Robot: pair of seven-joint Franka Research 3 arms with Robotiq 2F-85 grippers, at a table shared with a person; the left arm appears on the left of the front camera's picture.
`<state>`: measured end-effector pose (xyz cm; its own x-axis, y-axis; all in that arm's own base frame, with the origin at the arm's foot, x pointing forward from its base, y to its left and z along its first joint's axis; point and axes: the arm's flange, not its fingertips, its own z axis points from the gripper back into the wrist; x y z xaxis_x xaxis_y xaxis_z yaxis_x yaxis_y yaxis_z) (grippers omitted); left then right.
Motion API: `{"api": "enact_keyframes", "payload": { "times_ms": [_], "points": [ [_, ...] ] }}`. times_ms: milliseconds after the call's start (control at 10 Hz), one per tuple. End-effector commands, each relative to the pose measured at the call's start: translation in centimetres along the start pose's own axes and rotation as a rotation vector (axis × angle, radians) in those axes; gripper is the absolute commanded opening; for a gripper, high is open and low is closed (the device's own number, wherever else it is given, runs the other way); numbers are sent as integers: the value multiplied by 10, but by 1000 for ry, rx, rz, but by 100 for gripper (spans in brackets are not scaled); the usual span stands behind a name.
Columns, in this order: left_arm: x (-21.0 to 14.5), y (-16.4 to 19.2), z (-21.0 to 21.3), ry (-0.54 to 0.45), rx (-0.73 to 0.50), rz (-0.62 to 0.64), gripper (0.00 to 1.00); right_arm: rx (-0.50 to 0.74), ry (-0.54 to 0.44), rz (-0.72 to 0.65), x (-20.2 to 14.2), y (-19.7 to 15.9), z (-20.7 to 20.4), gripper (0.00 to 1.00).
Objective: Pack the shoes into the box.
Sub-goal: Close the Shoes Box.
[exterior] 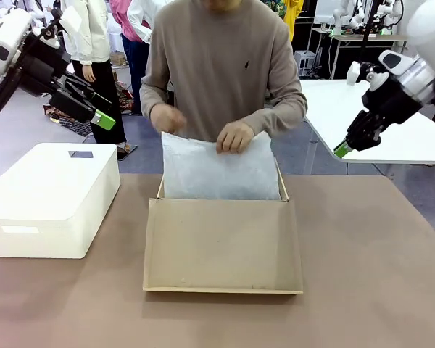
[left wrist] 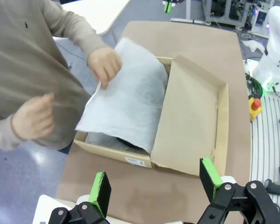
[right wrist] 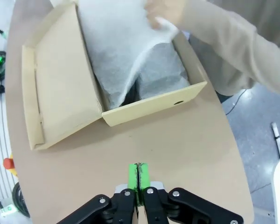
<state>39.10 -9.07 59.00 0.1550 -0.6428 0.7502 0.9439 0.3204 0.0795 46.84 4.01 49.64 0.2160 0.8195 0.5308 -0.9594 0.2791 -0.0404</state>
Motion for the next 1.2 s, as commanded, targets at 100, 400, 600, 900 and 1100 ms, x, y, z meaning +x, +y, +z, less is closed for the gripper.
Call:
{"api": "enact_keyframes", "payload": {
  "times_ms": [100, 400, 600, 900, 1100],
  "points": [
    [0, 1, -1, -24, -6, -14, 100, 83, -45, 72, -13, -17, -22, 0],
    [0, 1, -1, -24, -6, -14, 100, 200, -23, 82, -17, -21, -27, 0],
    [0, 1, -1, -24, -6, -14, 100, 158, -2, 53, -17, -10, -35, 0],
    [0, 1, -1, -24, -6, -14, 100, 158, -2, 53, -17, -10, -35, 0],
    [0, 1, -1, -24, -6, -14, 100, 158, -2, 53, -17, -10, -35, 0]
  ]
}}
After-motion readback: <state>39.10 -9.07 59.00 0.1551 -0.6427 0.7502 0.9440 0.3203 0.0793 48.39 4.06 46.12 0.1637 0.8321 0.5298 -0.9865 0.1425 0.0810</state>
